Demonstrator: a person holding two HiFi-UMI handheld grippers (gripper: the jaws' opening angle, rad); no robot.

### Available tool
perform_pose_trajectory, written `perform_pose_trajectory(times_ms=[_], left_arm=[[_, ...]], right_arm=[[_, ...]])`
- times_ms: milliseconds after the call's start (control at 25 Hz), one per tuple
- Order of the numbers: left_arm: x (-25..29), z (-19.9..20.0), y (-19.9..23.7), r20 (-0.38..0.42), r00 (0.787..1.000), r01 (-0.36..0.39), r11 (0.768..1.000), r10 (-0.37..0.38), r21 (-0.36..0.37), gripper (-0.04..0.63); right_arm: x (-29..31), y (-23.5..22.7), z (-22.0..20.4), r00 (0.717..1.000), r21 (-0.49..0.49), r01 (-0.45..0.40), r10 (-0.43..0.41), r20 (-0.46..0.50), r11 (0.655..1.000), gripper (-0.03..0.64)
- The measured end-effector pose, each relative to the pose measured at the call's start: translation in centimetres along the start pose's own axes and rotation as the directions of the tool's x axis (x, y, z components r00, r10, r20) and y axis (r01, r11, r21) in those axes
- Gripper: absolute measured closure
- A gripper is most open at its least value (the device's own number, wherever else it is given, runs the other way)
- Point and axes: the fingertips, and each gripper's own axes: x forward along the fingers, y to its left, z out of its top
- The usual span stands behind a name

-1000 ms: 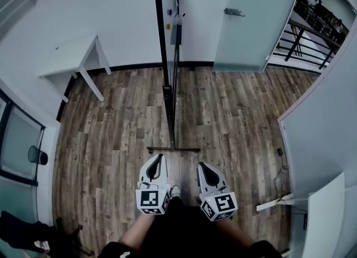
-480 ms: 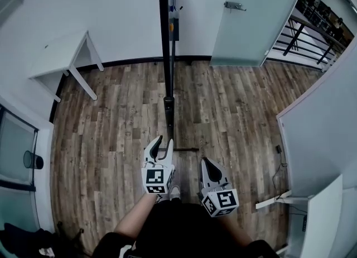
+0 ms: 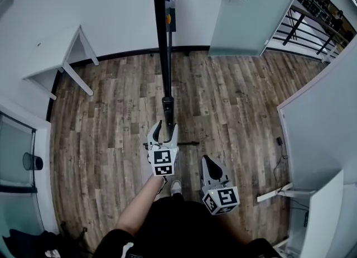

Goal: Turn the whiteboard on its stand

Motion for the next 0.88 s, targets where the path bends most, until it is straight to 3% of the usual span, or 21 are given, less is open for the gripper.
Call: perform_pose_trajectory(times_ms=[880], left_arm=[[6.7, -2.1, 1.8, -0.074, 0.996, -0.053, 0.999, 0.052, -0.013, 0.379]], right_arm=[[-0.2, -2.5, -0.6, 0.998, 0.010, 0.063, -0.063, -0.010, 0.998, 0.603]])
